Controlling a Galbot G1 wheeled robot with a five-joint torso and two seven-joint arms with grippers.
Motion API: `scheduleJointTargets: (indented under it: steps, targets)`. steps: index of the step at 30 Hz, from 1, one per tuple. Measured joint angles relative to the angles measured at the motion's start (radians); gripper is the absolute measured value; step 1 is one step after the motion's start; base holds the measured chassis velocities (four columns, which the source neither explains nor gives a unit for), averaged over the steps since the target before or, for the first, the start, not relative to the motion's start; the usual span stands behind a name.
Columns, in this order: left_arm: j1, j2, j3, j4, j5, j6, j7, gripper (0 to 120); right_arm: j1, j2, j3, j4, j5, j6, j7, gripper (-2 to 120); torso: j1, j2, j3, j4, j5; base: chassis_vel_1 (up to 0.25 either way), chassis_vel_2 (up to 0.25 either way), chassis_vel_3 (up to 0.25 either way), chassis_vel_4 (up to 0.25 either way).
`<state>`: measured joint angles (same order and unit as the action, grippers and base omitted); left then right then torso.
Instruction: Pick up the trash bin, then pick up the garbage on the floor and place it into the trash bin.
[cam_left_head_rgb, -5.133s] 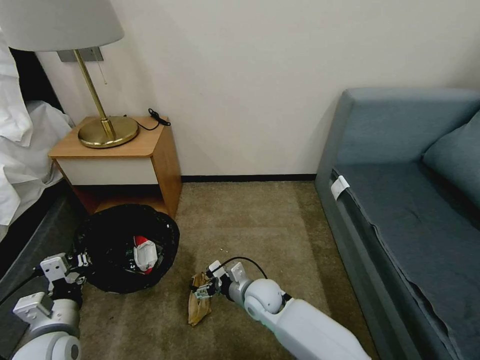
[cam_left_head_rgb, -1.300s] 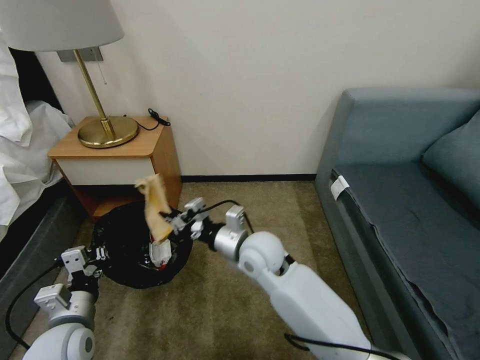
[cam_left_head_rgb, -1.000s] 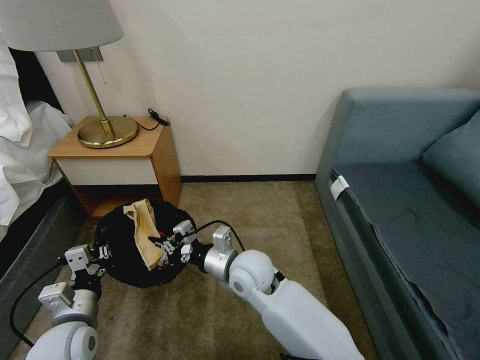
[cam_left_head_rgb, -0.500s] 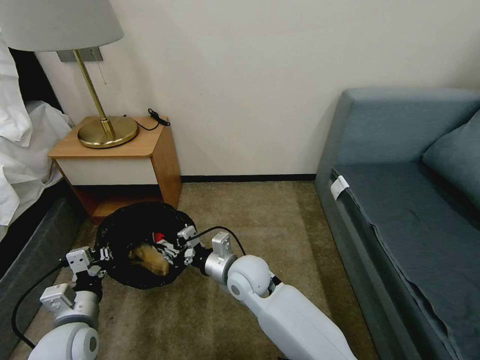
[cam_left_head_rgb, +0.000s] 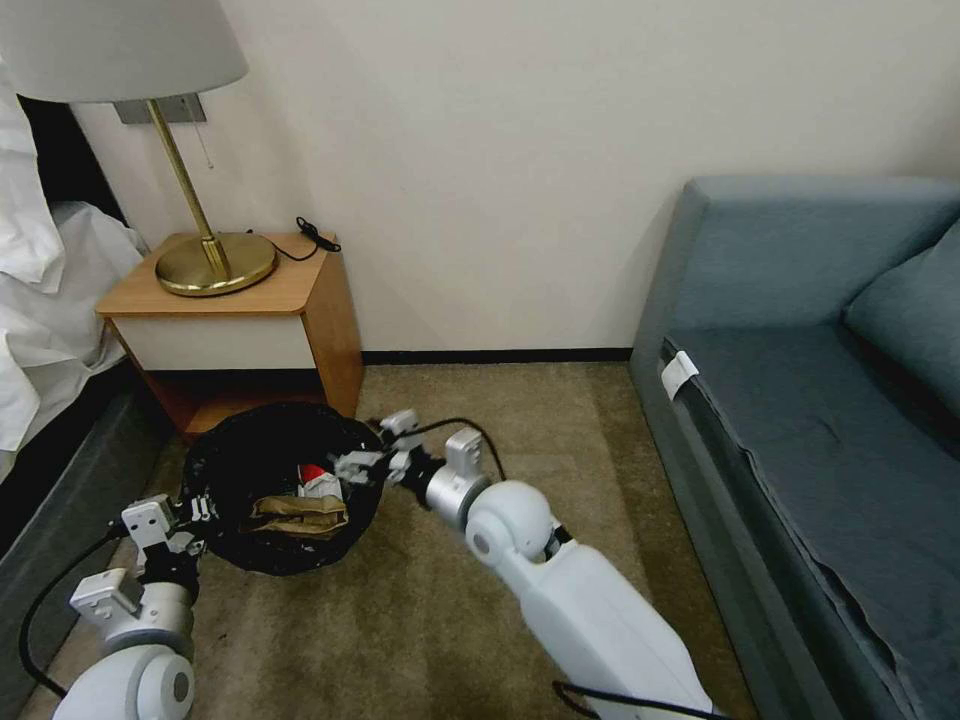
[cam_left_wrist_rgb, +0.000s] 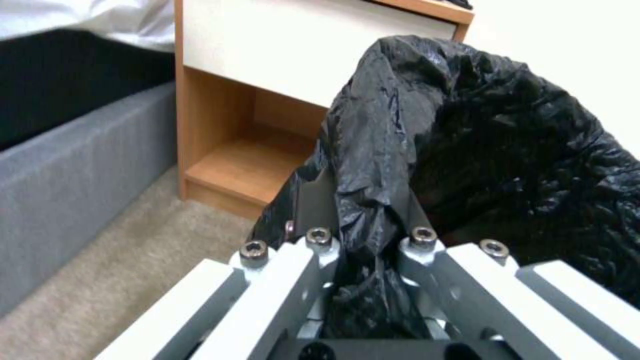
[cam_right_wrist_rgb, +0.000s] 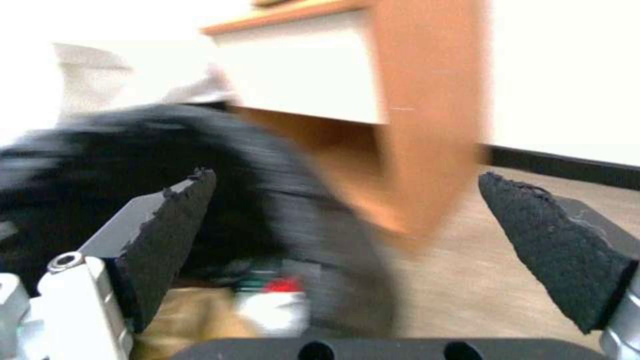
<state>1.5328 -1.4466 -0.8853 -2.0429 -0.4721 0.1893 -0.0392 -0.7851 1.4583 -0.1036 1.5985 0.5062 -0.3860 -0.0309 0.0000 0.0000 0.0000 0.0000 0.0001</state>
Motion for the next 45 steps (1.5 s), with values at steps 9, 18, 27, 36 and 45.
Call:
scheduleJointTargets:
  steps: [9, 18, 27, 36, 45]
  targets:
    - [-0.014, 0.001, 0.024, 0.002, -0.115, 0.016, -0.069, 4, 0.003, 0.002, 0.135, -0.151, -0.083, 0.067, 0.106, 100, 0.0, 0.0, 0.0, -0.0001, 0.0, 0.0, 0.0, 0.0, 0.0]
    - [-0.026, -0.008, 0.045, -0.008, -0.242, 0.036, -0.198, 4, -0.025, 0.01, 0.204, -0.316, -0.274, 0.225, 0.198, 100, 0.0, 0.0, 0.0, -0.0002, 0.0001, 0.0, 0.0, 0.0, 0.0]
    - [-0.024, -0.006, 0.044, 0.011, -0.366, 0.045, -0.263, 4, -0.048, 0.034, 0.25, -0.37, -0.283, 0.263, 0.23, 100, 0.0, 0.0, 0.0, -0.0001, 0.0, 0.0, 0.0, 0.0, 0.0]
    - [-0.043, -0.012, 0.031, 0.107, -0.372, 0.042, -0.324, 4, -0.077, 0.039, 0.247, -0.344, -0.279, 0.264, 0.218, 100, 0.0, 0.0, 0.0, 0.0001, -0.0002, 0.0, 0.0, 0.0, 0.0]
    - [-0.05, -0.019, 0.045, 0.14, -0.37, 0.038, -0.345, 26, -0.109, 0.03, 0.242, -0.306, -0.23, 0.259, 0.196, 100, 0.0, 0.0, 0.0, 0.0, 0.0, 0.0, 0.0, 0.0, 0.0]
